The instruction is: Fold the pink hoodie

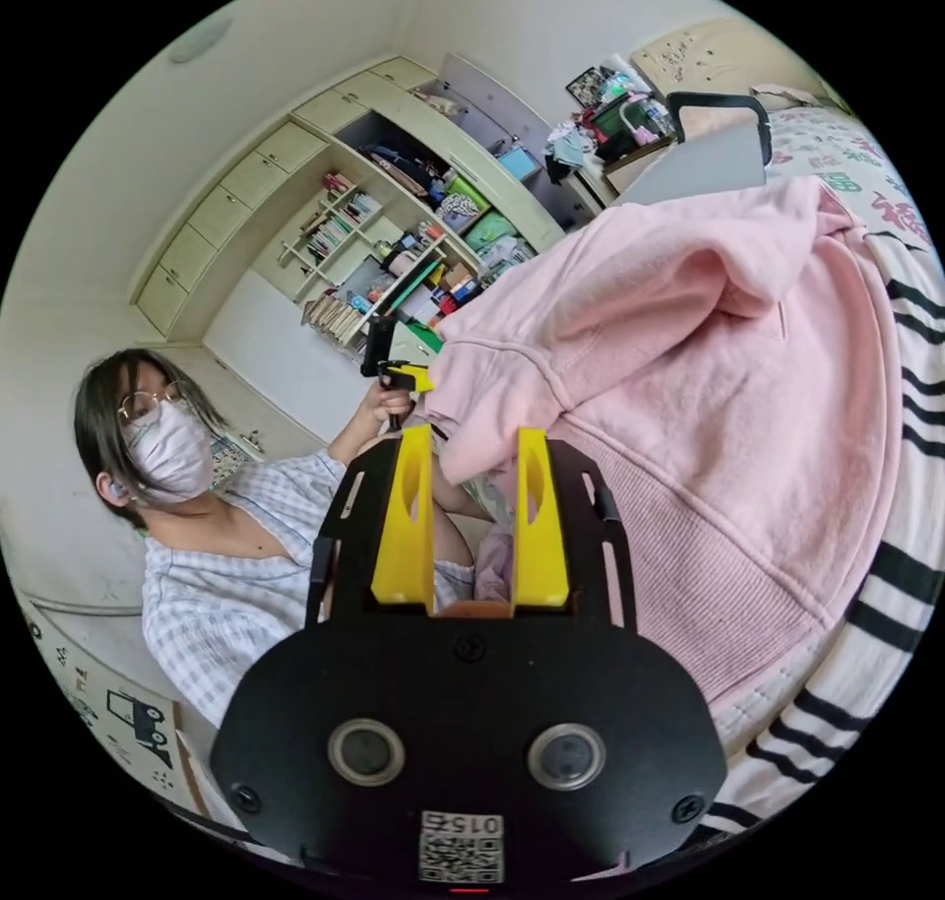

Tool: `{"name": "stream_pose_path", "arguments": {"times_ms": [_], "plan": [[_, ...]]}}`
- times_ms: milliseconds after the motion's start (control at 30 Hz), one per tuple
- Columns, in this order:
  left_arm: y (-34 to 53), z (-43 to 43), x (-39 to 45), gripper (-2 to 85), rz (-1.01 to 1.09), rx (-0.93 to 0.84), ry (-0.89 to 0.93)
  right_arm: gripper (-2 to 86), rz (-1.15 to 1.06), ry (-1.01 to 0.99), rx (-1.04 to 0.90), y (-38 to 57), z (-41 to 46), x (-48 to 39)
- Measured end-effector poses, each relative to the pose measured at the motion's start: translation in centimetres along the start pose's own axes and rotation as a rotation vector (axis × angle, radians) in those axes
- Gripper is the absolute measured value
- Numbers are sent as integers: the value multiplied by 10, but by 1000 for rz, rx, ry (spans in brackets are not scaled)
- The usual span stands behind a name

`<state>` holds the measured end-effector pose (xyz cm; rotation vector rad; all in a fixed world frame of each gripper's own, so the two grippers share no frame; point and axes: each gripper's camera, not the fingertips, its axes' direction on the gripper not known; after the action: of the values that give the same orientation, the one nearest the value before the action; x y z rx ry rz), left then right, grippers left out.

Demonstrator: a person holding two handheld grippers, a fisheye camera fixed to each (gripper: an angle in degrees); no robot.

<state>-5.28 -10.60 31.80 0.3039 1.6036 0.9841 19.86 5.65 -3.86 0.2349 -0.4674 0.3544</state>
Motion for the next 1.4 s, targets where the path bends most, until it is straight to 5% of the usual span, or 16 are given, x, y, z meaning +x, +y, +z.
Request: {"name": "stream_pose_path", "arguments": {"times_ms": [200, 400, 567, 733, 933, 1133, 1267, 1400], "plan": [[-12, 28, -7, 62, -13, -2, 6, 102, 96, 64, -56, -23, 24, 3], [-4, 6, -15, 24, 15, 152, 272, 48, 34, -229, 133, -16, -10, 7], [14, 14, -18, 22, 5, -75, 12, 48, 79, 18, -96, -3, -5, 14], [41, -28, 15, 30, 108, -137, -170, 36, 15, 45, 45, 20, -54, 9], [59, -95, 68, 38, 185, 41, -379, 73, 27, 338, 432, 26, -122, -11], [72, -135, 34, 94, -48, 272, -478, 129, 179, 282, 425, -9, -128, 29], [110, -175, -31, 133, -220, 444, -181, 139, 220, 248, 381, -35, -125, 45], [138, -201, -52, 138, -310, 505, -258, 135, 207, 225, 355, -51, -119, 47]]}}
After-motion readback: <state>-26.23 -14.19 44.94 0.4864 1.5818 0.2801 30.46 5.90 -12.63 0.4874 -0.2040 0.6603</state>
